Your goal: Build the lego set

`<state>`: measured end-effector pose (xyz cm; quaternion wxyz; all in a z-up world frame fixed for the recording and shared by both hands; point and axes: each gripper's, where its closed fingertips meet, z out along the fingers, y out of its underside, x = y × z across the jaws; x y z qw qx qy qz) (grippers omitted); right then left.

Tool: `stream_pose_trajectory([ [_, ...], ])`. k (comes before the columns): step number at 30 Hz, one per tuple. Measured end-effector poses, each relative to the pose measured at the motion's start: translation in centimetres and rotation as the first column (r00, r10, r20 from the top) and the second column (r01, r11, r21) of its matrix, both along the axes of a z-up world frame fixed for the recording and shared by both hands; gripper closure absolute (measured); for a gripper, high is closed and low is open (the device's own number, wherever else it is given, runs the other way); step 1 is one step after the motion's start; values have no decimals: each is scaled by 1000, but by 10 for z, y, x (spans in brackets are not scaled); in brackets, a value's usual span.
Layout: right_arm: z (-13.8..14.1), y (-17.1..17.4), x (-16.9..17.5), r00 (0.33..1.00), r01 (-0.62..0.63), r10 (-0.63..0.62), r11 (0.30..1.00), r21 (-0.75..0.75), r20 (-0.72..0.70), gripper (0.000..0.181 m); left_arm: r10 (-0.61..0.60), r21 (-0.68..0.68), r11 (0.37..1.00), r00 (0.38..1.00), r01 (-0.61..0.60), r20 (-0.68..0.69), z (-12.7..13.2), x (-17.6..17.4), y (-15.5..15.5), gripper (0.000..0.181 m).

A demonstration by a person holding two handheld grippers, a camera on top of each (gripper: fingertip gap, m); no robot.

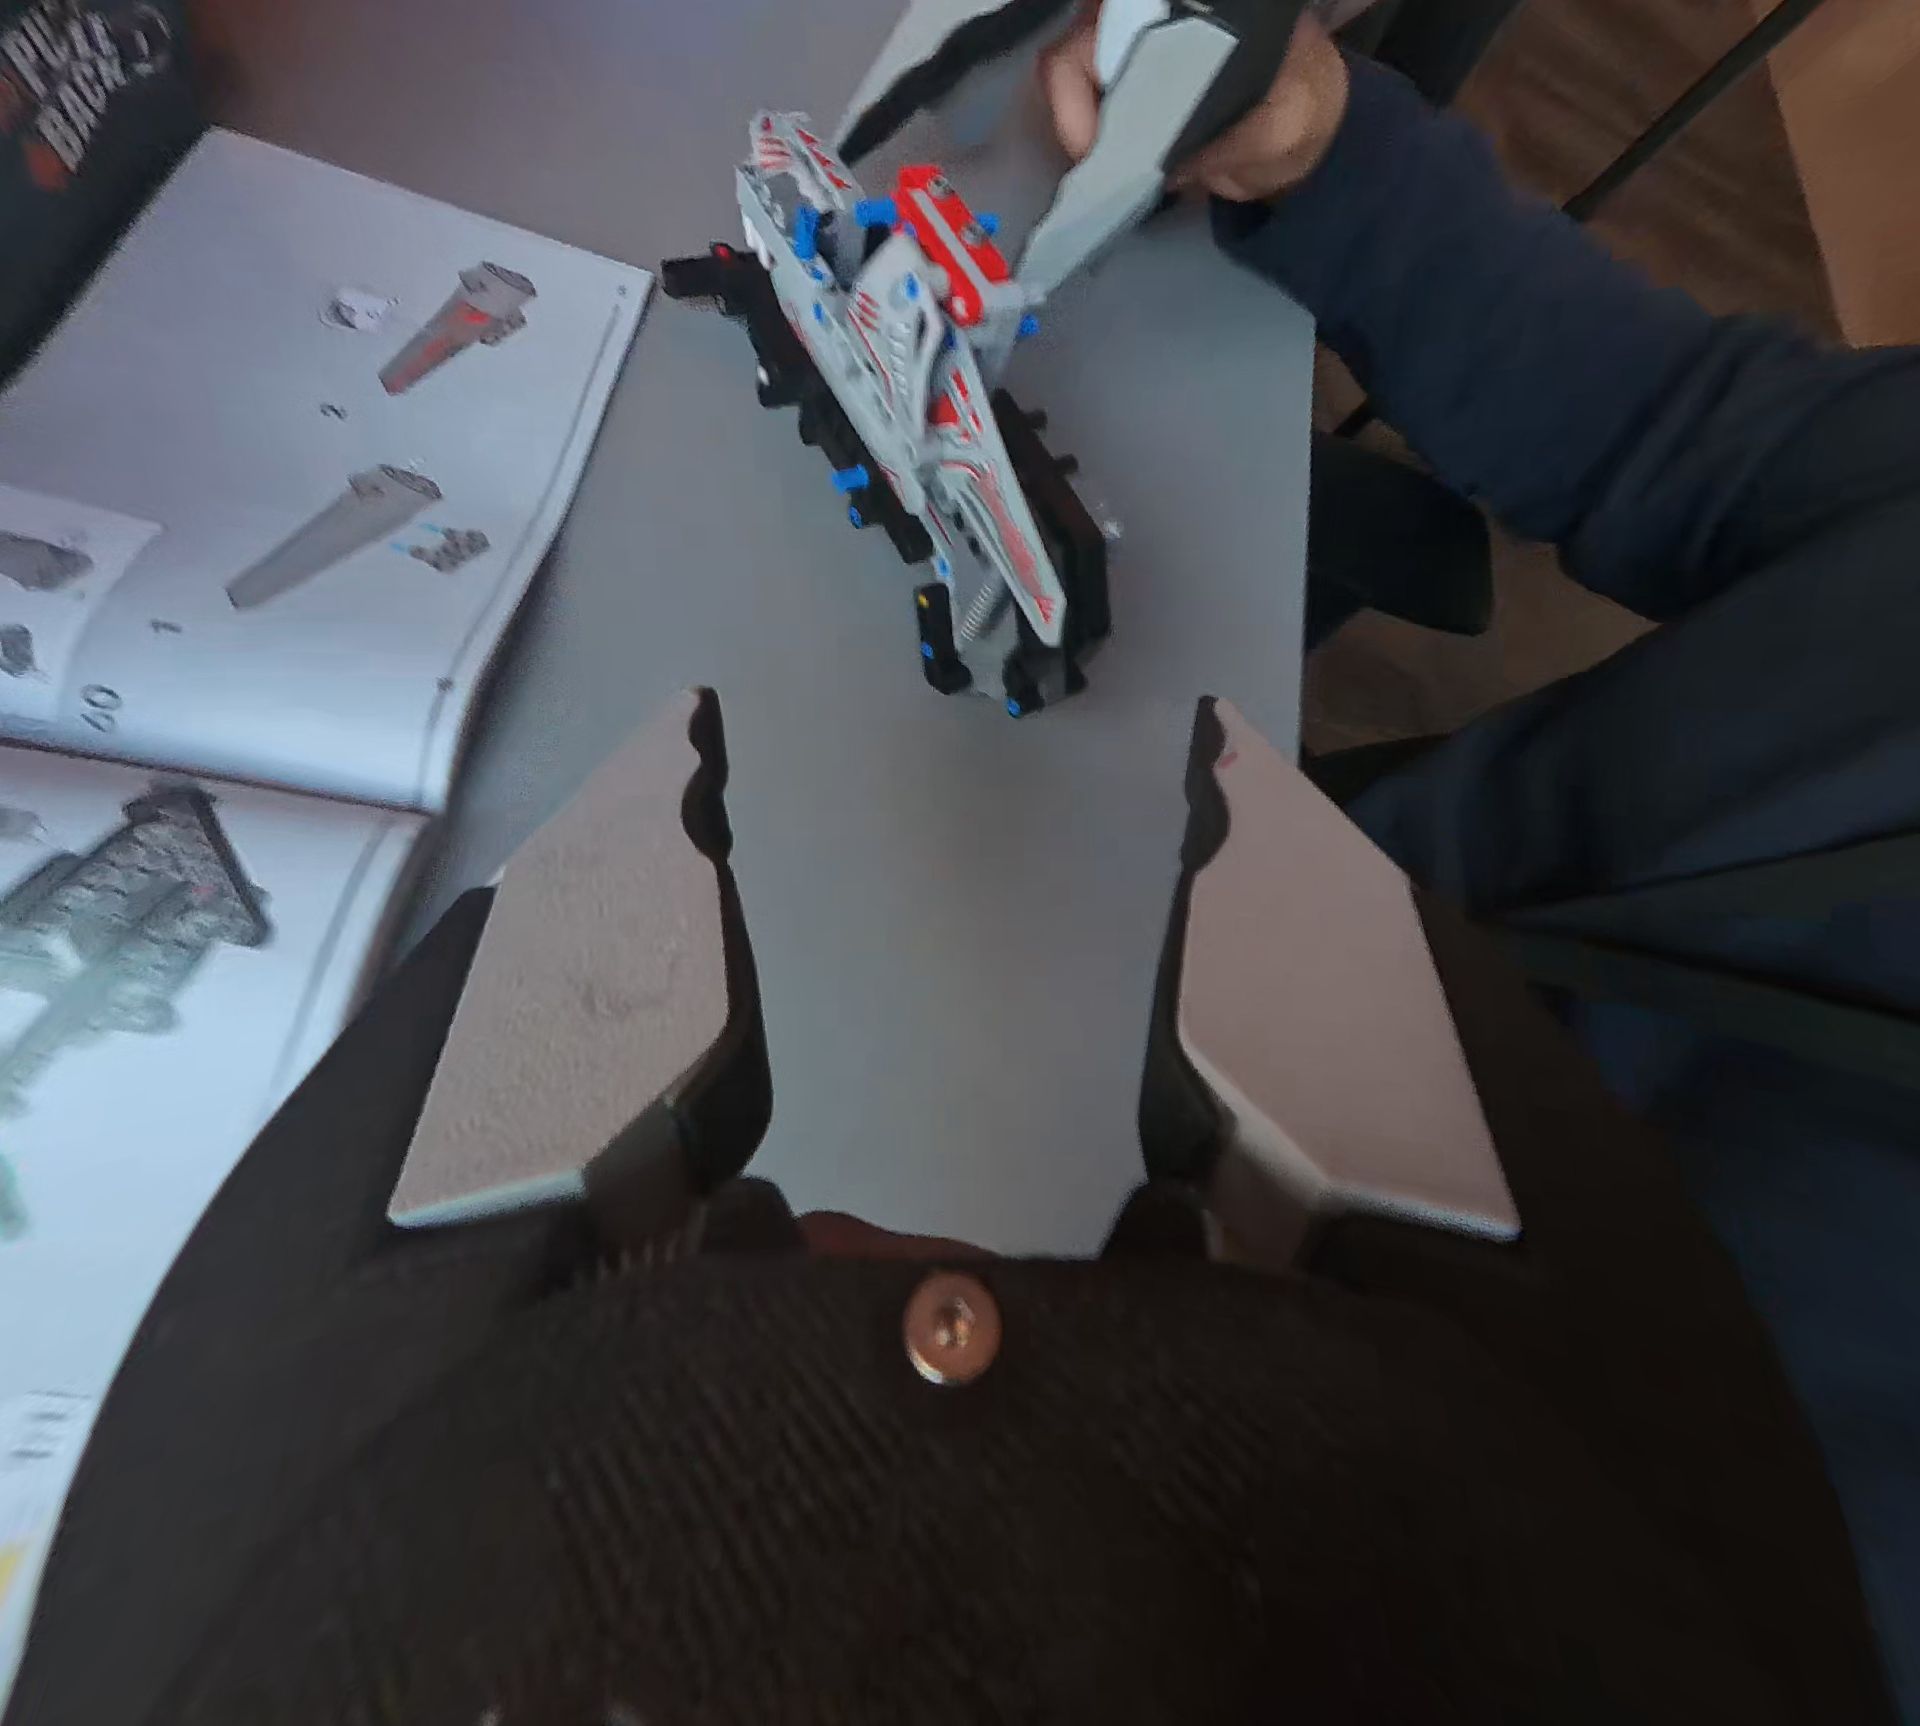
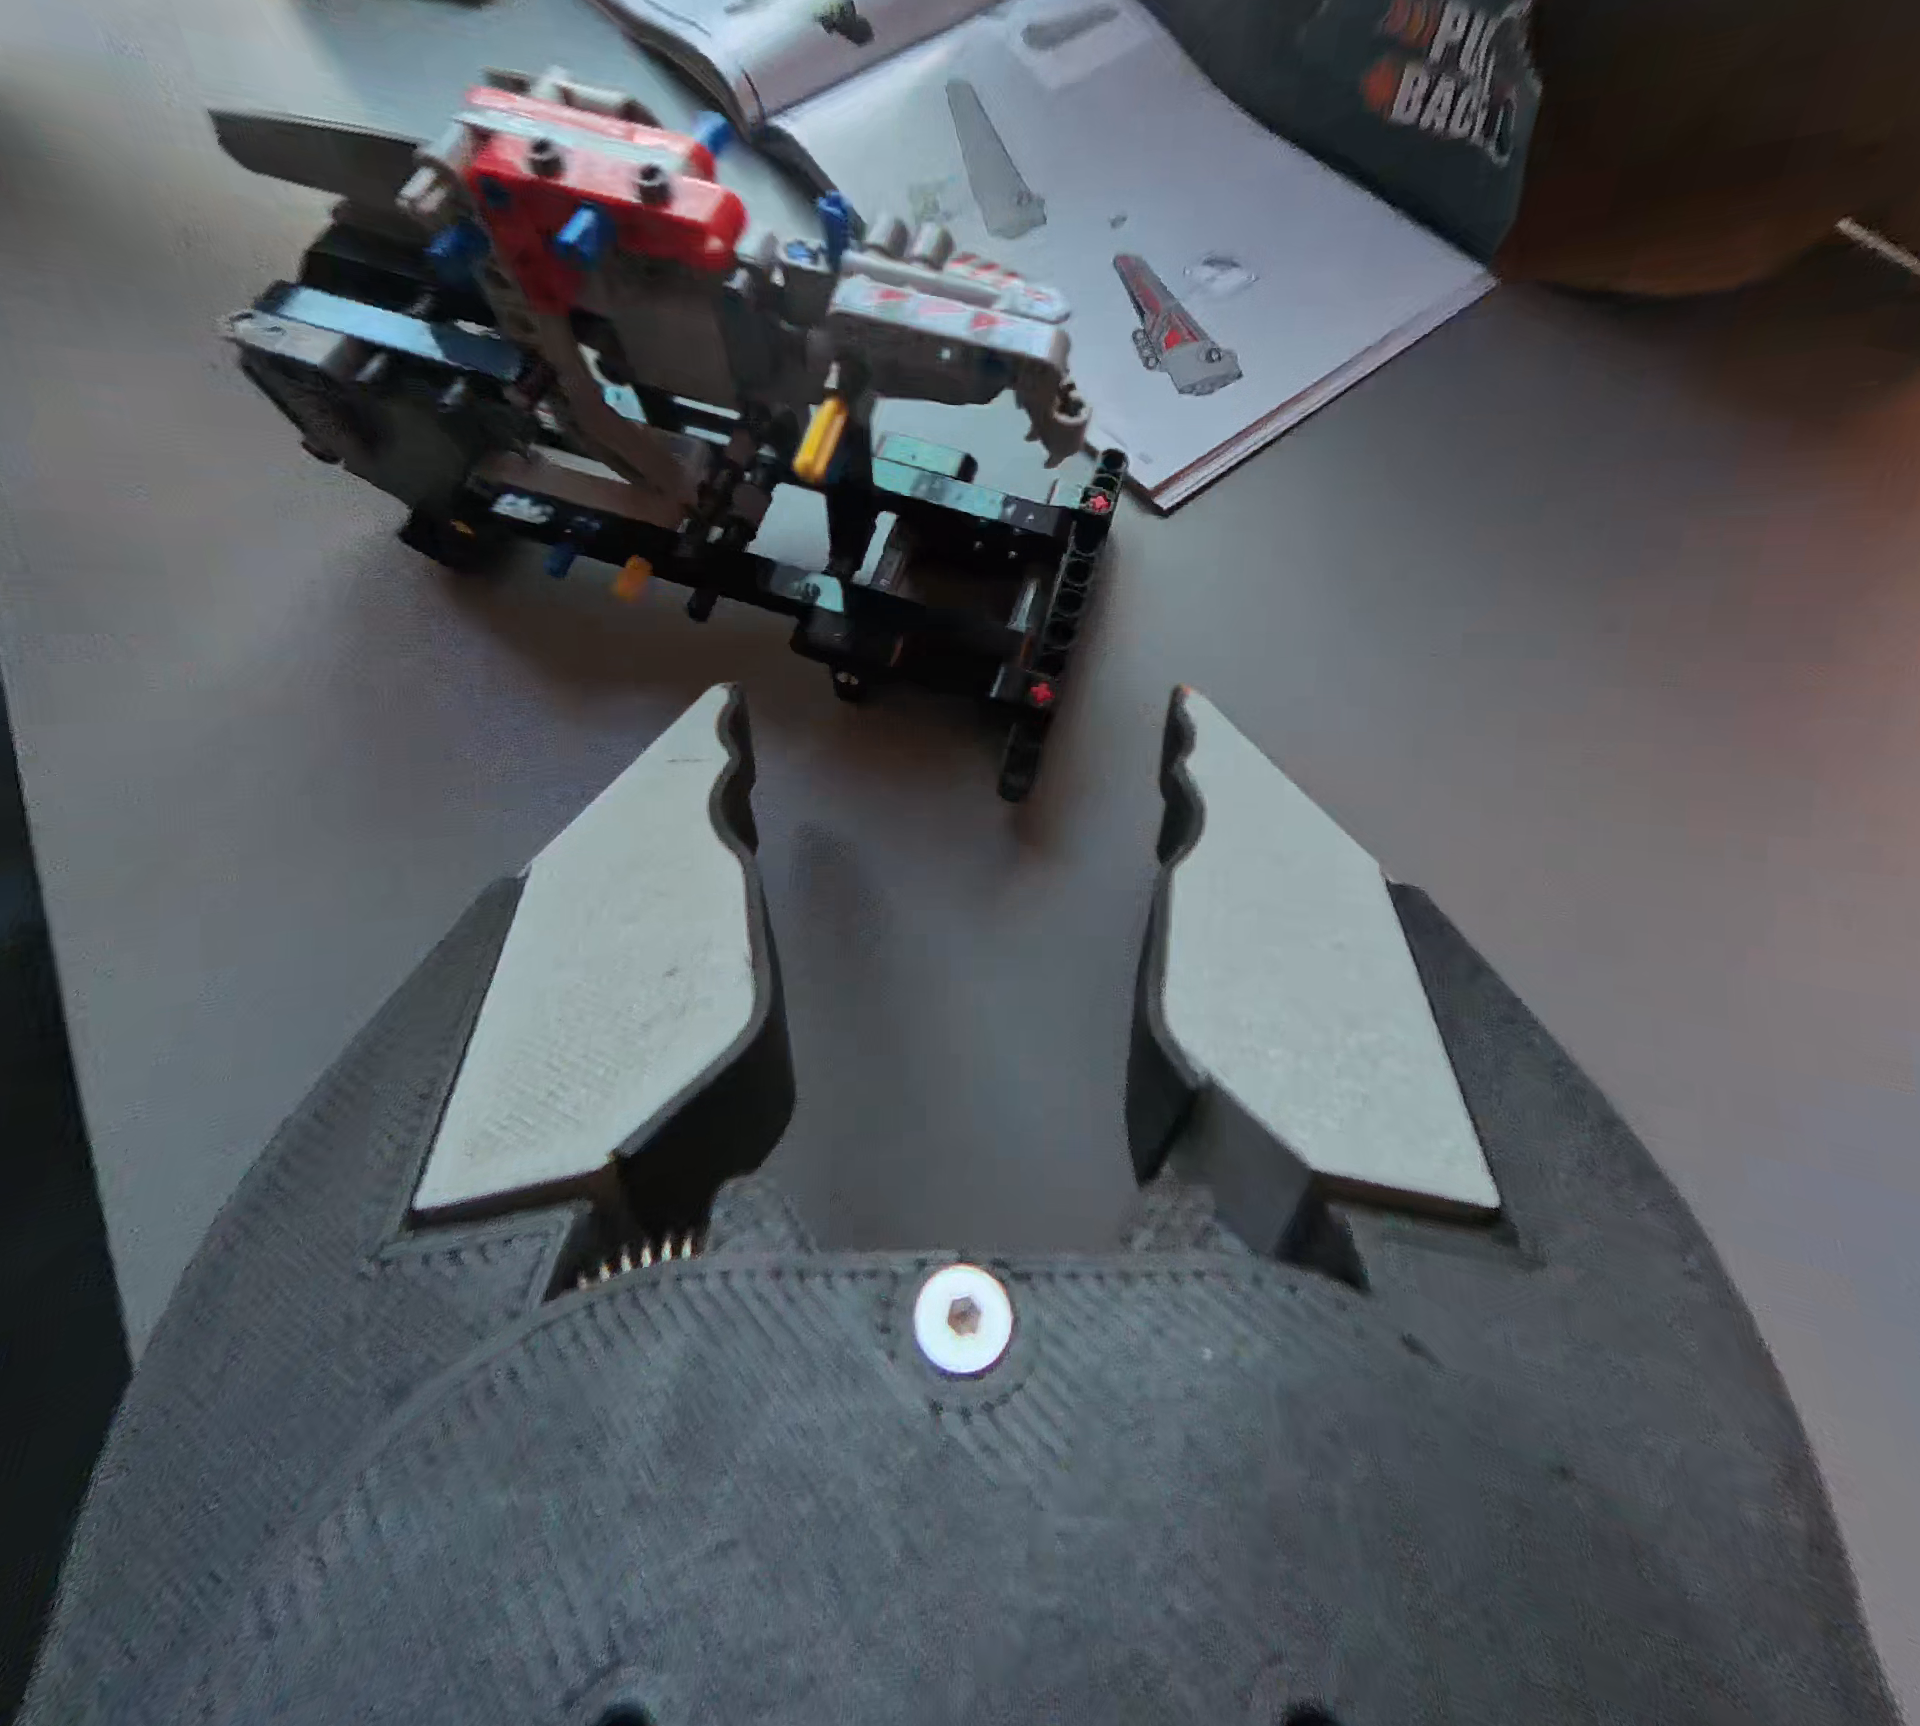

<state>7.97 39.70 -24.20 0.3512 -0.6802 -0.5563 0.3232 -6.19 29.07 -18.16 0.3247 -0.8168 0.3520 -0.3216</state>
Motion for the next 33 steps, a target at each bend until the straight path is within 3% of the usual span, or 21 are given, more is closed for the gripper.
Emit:
stream_pose_trajectory([
  [4, -11, 5, -10, 997, -41, 42, 999, -28, 69, 102, 34, -21, 999, 999, -33, 41, -18, -3, -28, 98],
  [6, -14, -4, -12, 993, -85, 89, 995, -47, 83, 111, 80, -12, 997, 997, -80, 20, -28, -12, -36, 100],
  [8, -15, -17, -11, 988, -119, 124, 991, -62, 91, 107, 145, 0, 989, 989, -145, -7, -37, -26, -40, 103],
  [13, -12, -64, 3, 972, -220, 221, 975, -24, 77, 125, 224, 50, 973, 975, -224, -2, -37, -51, -47, 110],
  [17, 2, -65, 7, 981, -195, 195, 980, 32, -2, 126, 211, 82, 974, 978, -210, 0, -39, -54, -45, 112],
  [23, 25, -24, 6, 983, -88, 93, 996, 33, -156, 123, 128, 220, 967, 992, -125, 5, -46, -51, -47, 116],
  [27, 38, 17, -3, 976, -2, 15, 998, 59, -217, 118, 119, 304, 944, 991, -130, 52, -33, -52, -49, 120],
  [31, 45, 49, -25, 972, 14, -2, 999, 47, -235, 112, 130, 351, 925, 989, -147, 72, -26, -52, -48, 135],
  [33, 45, 60, -37, 969, 14, -5, 999, 38, -247, 107, 124, 355, 922, 986, -157, 114, -21, -54, -47, 155],
])
